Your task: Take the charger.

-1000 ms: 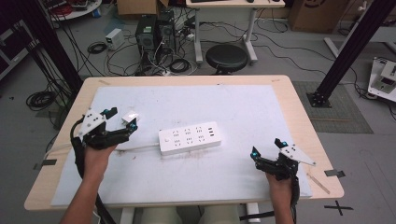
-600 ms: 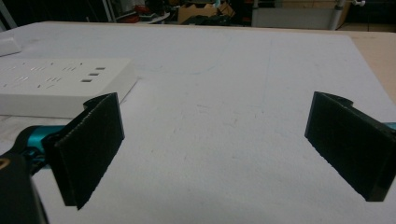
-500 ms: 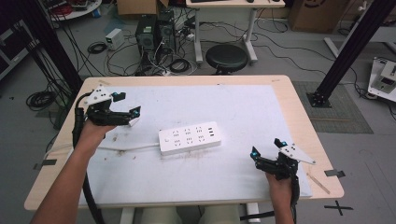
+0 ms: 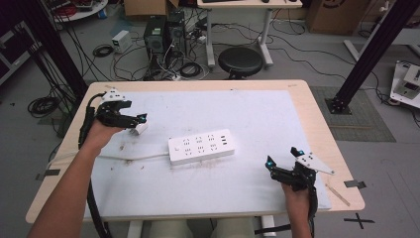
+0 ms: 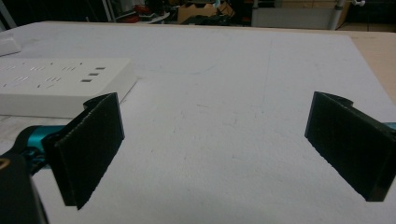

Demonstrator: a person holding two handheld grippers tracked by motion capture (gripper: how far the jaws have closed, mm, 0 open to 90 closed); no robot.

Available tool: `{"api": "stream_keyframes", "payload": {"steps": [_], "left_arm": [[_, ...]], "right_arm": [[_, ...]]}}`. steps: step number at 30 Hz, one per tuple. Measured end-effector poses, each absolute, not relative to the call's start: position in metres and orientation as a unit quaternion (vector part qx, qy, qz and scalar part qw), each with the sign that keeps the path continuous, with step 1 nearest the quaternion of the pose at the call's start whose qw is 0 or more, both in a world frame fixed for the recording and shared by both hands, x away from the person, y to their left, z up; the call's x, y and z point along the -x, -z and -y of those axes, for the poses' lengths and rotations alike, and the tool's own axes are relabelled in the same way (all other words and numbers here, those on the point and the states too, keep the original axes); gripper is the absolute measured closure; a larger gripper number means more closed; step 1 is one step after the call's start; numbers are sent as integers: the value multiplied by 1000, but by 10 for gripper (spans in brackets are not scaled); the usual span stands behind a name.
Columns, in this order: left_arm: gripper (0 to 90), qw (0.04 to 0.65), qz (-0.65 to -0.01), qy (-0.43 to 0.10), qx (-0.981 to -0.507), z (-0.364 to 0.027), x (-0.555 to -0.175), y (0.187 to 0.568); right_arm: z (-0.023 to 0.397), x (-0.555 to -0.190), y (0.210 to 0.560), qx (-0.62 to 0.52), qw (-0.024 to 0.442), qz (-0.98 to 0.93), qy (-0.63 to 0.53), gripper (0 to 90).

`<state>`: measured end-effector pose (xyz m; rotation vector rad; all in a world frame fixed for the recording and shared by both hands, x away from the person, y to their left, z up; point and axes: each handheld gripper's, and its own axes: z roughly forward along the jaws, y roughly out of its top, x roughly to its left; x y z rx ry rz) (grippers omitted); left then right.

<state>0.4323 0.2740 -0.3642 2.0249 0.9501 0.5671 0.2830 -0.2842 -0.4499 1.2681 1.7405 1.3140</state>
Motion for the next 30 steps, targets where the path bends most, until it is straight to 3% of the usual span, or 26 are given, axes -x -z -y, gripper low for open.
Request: {"api": "stream_keyframes", "payload": {"steps": [30], "left_arm": [[193,296,-463,-147,-822,-285,-473,436]], "right_arm": [[284,-284,450,-479,302,-662,-491,46]]}}
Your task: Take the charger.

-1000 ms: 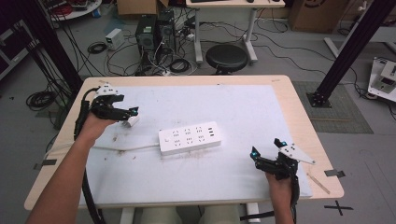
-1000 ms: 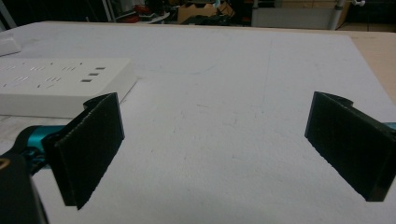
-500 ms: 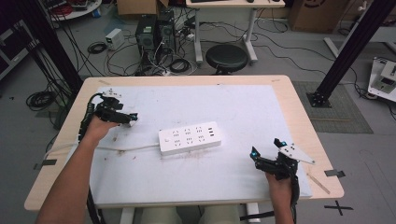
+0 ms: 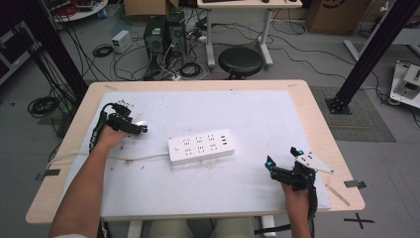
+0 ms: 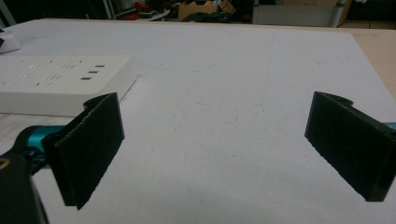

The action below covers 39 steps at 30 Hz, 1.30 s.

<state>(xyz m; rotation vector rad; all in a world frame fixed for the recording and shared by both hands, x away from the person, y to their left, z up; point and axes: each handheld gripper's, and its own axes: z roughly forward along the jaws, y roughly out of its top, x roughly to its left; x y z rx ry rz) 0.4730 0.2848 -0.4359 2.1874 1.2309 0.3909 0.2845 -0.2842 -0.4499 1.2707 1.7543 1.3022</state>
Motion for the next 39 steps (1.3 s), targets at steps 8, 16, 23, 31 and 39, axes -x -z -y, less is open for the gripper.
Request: {"api": "stream_keyframes", "payload": {"steps": [8,16,23,31,39], "left_arm": [[300,296,-469,-156,-818,-287,-473,436],[424,296,-458,-161,-823,-286,-470,434],[425,300,-461,-173,-817,-286,-463,433],[425,332,-487,-208,-781,-286,-438,414],[425,342,-492,-252,-760,-274,-408,386]], "right_arm": [[284,-285,450,-479,301,-664,-490,46],[284,-285,450,-482,299,-663,-488,46],[284,-285,450,-480,299,-664,-489,46],[284,-286,450,-478,298,-665,-491,46],[285,-286,450,-477,292,-667,-492,46]]}}
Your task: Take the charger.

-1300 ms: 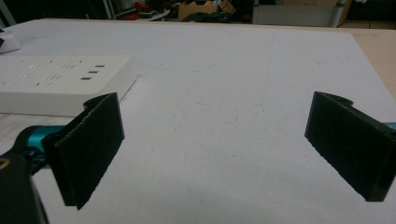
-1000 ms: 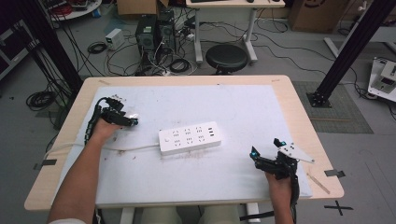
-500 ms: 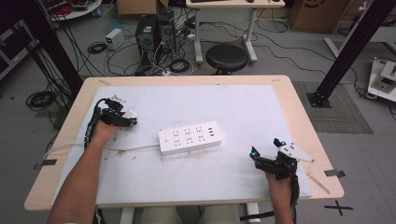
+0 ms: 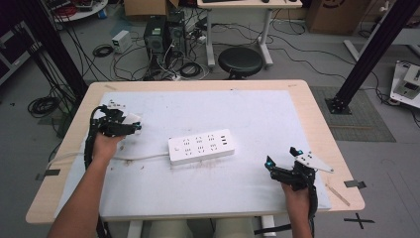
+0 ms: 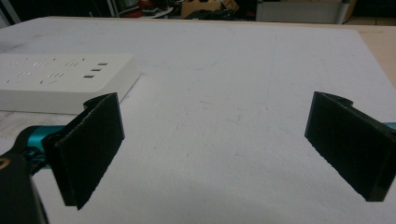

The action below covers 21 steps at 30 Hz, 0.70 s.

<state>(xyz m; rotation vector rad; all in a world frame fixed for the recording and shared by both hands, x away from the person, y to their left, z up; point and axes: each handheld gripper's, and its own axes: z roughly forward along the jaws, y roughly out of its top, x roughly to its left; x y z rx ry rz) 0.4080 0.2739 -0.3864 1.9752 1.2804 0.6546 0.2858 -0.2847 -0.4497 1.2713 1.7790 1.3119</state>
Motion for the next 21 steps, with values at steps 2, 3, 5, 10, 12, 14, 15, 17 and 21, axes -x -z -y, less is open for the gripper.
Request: {"api": "stream_keyframes", "payload": {"steps": [2,3,5,10,12,14,15,17,21], "left_arm": [[425,358,-490,-262,-751,-271,-399,381],[425,362,-487,-265,-749,-269,-395,378],[425,367,-482,-275,-747,-267,-386,374],[425,386,-482,-278,-736,-262,-370,367],[425,394,-476,-279,-735,-259,-359,364],[425,401,-475,-279,-732,-258,-355,364],[425,401,-475,-279,-732,-258,-355,364],[425,413,-465,-281,-731,-253,-346,361],[425,422,-451,-276,-736,-247,-338,362]], "right_arm": [[285,-286,450,-475,294,-667,-494,46],[285,-286,450,-475,293,-666,-494,46],[285,-286,450,-474,292,-668,-495,46],[285,-285,450,-473,292,-667,-495,46],[285,-286,450,-473,294,-668,-494,46],[285,-286,450,-473,294,-668,-494,46],[284,-286,450,-475,292,-668,-493,46],[284,-286,450,-473,291,-670,-492,46],[284,-285,450,-470,294,-671,-492,46]]}}
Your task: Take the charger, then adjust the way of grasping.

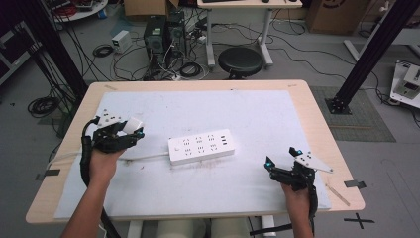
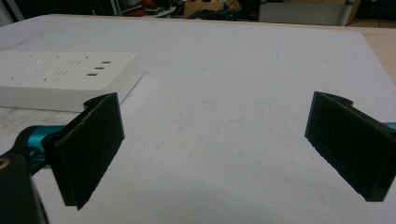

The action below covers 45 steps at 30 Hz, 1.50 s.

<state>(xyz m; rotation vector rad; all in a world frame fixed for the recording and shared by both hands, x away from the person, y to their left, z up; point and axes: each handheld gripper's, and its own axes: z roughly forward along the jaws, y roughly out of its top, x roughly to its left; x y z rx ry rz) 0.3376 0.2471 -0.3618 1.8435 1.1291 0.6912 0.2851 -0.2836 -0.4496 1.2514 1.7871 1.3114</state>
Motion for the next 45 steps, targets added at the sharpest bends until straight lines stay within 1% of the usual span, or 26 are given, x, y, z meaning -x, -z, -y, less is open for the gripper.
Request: {"api": "stream_keyframes", "payload": {"steps": [8,16,19,23,25,30,32,33,35,40,42,45], "left_arm": [[425,446,-407,-263,-752,-232,-323,360],[425,457,-365,-252,-771,-221,-312,353],[425,460,-349,-245,-779,-215,-307,353],[425,462,-335,-240,-785,-210,-302,354],[425,463,-322,-236,-791,-204,-298,356],[425,465,-295,-227,-803,-194,-291,355],[425,468,-283,-224,-807,-189,-289,355],[425,469,-270,-222,-811,-185,-287,354],[425,470,-264,-221,-813,-183,-286,354],[425,475,-242,-211,-819,-174,-282,355],[425,478,-231,-203,-823,-170,-280,356],[425,478,-221,-197,-827,-167,-279,357]], "right_arm": [[283,-284,450,-465,297,-672,-494,46],[284,-285,449,-462,289,-675,-498,46],[285,-283,449,-463,296,-668,-501,46],[285,-283,449,-462,295,-668,-503,46],[285,-285,449,-455,284,-678,-502,46],[283,-284,448,-449,286,-687,-494,47],[282,-284,448,-455,272,-687,-498,47],[282,-284,447,-455,269,-688,-497,47],[281,-283,446,-452,265,-691,-498,47],[271,-276,436,-428,256,-701,-510,47],[262,-274,432,-412,245,-710,-516,46],[260,-273,431,-406,245,-713,-517,47]]}}
